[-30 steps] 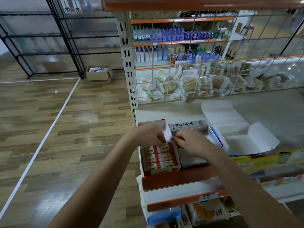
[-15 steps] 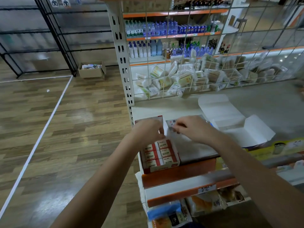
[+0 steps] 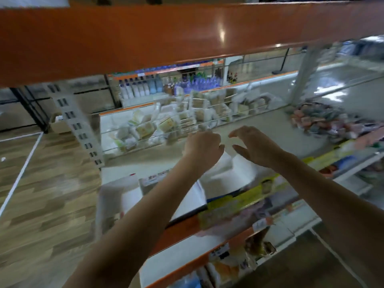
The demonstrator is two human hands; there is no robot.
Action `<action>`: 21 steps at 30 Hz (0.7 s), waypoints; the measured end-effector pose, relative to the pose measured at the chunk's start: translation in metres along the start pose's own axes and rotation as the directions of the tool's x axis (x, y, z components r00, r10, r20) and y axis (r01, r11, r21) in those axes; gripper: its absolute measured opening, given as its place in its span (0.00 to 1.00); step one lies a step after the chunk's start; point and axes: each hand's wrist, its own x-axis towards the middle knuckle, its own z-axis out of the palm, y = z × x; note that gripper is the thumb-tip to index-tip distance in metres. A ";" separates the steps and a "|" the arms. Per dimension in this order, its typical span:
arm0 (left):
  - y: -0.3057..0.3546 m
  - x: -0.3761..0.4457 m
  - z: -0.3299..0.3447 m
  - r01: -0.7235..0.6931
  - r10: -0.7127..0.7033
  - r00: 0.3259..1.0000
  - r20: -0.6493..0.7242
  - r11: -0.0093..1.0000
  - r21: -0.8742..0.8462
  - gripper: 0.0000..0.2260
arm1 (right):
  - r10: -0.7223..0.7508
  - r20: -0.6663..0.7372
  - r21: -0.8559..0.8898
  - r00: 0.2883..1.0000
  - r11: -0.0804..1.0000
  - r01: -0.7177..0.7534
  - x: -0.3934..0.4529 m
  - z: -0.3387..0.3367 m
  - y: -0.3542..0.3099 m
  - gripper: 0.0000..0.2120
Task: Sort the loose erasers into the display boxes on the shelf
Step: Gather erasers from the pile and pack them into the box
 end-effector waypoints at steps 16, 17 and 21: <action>0.275 0.213 0.074 -0.235 0.242 0.969 0.052 0.965 -0.114 0.23 | 0.408 0.037 -0.125 0.912 0.907 -0.401 -0.075 -0.069 0.306 0.23; 0.285 0.227 0.080 -0.239 0.247 0.967 0.056 0.963 -0.124 0.21 | 0.423 0.055 -0.140 0.904 0.900 -0.413 -0.075 -0.070 0.321 0.24; 0.312 0.288 0.100 -0.240 0.255 0.965 0.058 0.952 -0.190 0.17 | 0.472 0.126 -0.163 0.872 0.877 -0.451 -0.070 -0.061 0.389 0.24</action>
